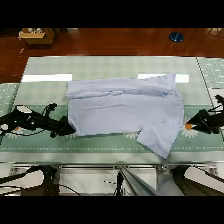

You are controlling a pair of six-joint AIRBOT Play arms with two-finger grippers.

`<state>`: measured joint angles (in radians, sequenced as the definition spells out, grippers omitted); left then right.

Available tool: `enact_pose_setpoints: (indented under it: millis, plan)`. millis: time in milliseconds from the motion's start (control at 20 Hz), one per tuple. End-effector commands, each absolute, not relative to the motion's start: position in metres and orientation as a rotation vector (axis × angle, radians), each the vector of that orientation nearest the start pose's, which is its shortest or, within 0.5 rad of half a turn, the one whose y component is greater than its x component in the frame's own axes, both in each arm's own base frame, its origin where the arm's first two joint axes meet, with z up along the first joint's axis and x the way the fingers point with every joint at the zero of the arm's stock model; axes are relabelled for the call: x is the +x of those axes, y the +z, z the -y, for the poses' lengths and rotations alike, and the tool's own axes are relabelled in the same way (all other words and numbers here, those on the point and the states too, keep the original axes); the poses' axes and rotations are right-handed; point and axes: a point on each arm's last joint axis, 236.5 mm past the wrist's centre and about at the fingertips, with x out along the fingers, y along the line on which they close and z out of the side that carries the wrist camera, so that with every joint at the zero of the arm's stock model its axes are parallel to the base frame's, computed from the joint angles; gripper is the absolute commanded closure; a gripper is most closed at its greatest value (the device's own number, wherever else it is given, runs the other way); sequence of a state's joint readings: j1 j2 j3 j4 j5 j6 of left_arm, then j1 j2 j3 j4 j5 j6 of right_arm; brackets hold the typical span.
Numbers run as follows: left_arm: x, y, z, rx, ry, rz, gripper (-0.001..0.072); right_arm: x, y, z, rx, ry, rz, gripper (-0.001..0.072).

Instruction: Fold the shirts.

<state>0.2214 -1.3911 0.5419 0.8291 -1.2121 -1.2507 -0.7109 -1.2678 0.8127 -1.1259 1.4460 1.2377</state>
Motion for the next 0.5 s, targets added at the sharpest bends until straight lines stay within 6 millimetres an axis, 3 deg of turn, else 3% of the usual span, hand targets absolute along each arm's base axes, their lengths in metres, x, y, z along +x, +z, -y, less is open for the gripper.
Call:
enact_pose_setpoints:
  millis: [0,250,400,450]
  plan:
    - [0.212,-0.128,0.103,-0.829,-0.301,-1.740,0.0683,0.215,-0.082,0.046,0.891,0.040,-1.566,0.0249]
    - [0.213,-0.129,0.102,-0.826,-0.301,-1.735,0.0684,0.221,-0.103,0.034,0.946,0.020,-1.491,0.0273]
    - [0.219,-0.130,0.102,-0.826,-0.300,-1.709,0.0683,0.230,-0.113,0.020,0.862,0.035,-1.496,0.0298]
    - [0.222,-0.129,0.104,-0.832,-0.309,-1.693,0.0684,0.234,-0.115,0.015,0.829,0.041,-1.499,0.0350]
